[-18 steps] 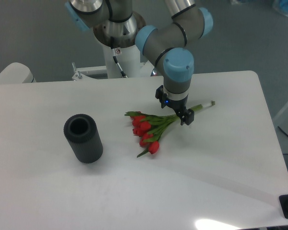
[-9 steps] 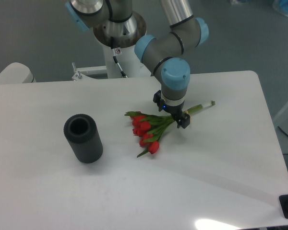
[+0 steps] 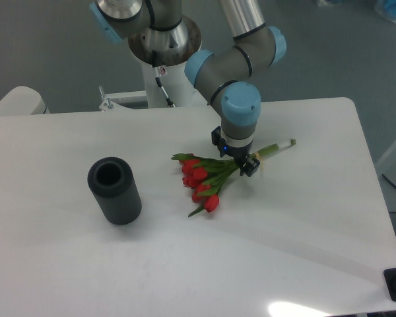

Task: Pick up the flowers from the table
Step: 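Close the gripper around the green tulip stems near the tie, then lift the red tulip bouquet up off the table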

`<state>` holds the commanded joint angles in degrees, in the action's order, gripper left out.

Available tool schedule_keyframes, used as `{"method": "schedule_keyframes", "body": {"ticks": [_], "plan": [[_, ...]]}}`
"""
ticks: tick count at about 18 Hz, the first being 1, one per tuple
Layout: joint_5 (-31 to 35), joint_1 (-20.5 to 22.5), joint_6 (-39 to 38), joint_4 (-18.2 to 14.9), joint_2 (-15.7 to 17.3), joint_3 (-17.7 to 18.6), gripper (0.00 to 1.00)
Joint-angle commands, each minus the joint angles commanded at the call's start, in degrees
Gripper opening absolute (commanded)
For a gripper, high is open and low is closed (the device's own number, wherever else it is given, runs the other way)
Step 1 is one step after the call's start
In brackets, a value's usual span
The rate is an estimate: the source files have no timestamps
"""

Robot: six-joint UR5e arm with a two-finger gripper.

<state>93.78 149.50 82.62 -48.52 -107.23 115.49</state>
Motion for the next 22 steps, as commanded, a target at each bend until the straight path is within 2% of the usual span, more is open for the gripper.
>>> {"method": "schedule_keyframes", "body": {"ticks": [4,9,13,16,18,22], "plan": [[0.0,0.0,0.2,0.0,0.0,-0.5,0.32],[-0.3,-0.3,0.2,-0.2,0.3,-2.2,0.32],[-1.3,-2.9,0.2,-1.2,1.1,-5.5,0.3],[-3.0,-3.3,0.1,-1.5,1.3,-7.8,0.3],[-4.1,-3.3,0.2,-3.2,2.4,-9.7,0.3],[-12.9,-2.3,-0.9,-6.1,3.2,-14.3,0.3]]}}
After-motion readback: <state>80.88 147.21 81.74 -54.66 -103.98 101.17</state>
